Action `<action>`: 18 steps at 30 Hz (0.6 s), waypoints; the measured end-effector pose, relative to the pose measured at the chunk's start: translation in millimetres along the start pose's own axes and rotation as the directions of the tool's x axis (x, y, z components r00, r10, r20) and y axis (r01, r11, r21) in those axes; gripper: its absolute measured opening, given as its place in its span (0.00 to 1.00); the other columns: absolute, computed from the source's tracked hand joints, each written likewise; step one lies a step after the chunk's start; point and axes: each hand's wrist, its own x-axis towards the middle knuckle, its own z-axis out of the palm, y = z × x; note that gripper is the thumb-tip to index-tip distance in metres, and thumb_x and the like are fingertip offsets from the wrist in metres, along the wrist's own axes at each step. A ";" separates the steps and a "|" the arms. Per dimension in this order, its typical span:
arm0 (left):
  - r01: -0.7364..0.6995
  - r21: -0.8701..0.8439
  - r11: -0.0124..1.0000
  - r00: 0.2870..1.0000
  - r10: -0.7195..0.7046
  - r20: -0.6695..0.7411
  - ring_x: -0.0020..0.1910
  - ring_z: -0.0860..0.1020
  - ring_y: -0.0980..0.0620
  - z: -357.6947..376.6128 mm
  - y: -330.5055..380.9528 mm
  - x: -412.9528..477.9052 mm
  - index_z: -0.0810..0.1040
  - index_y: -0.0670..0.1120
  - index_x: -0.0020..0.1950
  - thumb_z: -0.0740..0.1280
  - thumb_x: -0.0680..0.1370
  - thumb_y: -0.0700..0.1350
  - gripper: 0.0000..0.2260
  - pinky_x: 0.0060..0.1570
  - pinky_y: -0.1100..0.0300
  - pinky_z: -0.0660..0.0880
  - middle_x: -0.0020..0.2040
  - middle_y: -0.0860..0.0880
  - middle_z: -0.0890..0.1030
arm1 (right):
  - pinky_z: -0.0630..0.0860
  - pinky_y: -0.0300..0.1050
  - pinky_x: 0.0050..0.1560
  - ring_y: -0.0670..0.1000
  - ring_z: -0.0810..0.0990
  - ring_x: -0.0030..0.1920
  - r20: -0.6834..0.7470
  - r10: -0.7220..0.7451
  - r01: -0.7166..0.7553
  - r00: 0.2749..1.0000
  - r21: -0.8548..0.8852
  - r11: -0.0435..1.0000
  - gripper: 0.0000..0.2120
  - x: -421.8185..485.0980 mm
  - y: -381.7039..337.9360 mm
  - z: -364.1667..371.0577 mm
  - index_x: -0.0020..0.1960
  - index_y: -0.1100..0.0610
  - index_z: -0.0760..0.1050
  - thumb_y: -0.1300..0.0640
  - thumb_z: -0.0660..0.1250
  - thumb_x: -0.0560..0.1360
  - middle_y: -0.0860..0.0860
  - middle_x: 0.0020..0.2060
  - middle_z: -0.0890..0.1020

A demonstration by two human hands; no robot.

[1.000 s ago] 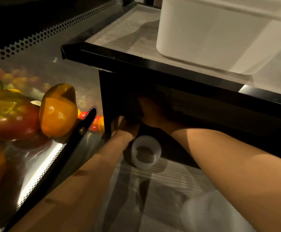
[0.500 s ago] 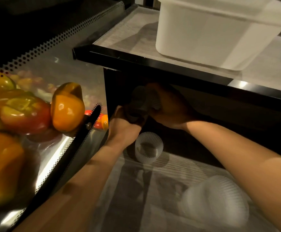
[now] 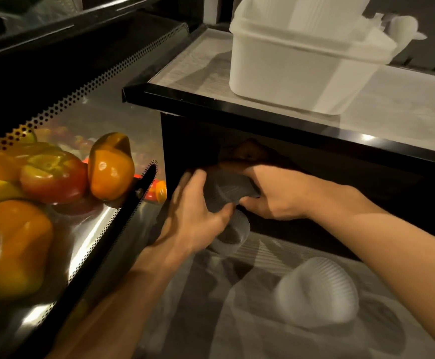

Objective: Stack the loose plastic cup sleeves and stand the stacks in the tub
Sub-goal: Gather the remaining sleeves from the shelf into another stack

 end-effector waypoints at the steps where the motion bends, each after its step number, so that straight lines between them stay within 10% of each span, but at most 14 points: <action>1: -0.020 -0.027 0.999 1.000 0.021 0.014 0.54 0.77 0.55 -1.0 3.5 -1.5 0.73 0.52 0.56 0.78 0.69 0.49 0.20 0.51 0.60 0.78 0.53 0.53 0.75 | 0.72 0.38 0.44 0.40 0.78 0.45 -0.012 -0.024 0.023 1.000 -0.033 0.999 0.16 -1.4 -2.8 -0.9 0.64 0.45 0.73 0.54 0.69 0.78 0.40 0.44 0.79; 5: -0.014 -0.111 0.994 0.998 0.021 0.056 0.57 0.78 0.57 -2.3 1.4 -8.0 0.73 0.53 0.60 0.79 0.67 0.55 0.25 0.55 0.54 0.80 0.57 0.55 0.78 | 0.78 0.44 0.54 0.42 0.79 0.52 -0.037 -0.029 0.031 0.999 0.042 0.999 0.28 -7.4 -4.7 -6.2 0.65 0.44 0.72 0.42 0.76 0.69 0.40 0.52 0.79; 8: 0.120 -0.293 0.949 0.992 -0.106 0.064 0.61 0.79 0.59 -4.0 -5.4 -19.8 0.71 0.56 0.64 0.79 0.67 0.55 0.29 0.62 0.54 0.79 0.60 0.57 0.80 | 0.74 0.39 0.43 0.44 0.77 0.43 -0.079 0.161 -0.147 0.984 0.157 0.976 0.26 -19.3 -2.4 -12.6 0.51 0.52 0.77 0.30 0.70 0.70 0.46 0.44 0.79; 13: 0.168 -0.393 0.904 0.981 -0.114 0.156 0.65 0.77 0.58 -1.4 -17.2 -35.1 0.75 0.49 0.64 0.81 0.69 0.41 0.26 0.68 0.54 0.75 0.62 0.56 0.80 | 0.69 0.39 0.63 0.45 0.73 0.67 -0.246 0.330 -0.153 0.912 0.541 0.827 0.22 -12.1 22.0 10.5 0.75 0.47 0.68 0.51 0.64 0.81 0.45 0.68 0.75; 18: 0.138 -0.384 0.913 0.981 -0.072 0.180 0.65 0.77 0.58 6.8 -26.3 -39.4 0.77 0.48 0.63 0.82 0.69 0.42 0.25 0.71 0.49 0.72 0.61 0.56 0.82 | 0.64 0.38 0.60 0.48 0.72 0.66 -0.281 0.400 -0.209 0.872 0.524 0.826 0.20 -2.7 46.5 28.5 0.75 0.49 0.67 0.51 0.62 0.83 0.49 0.71 0.73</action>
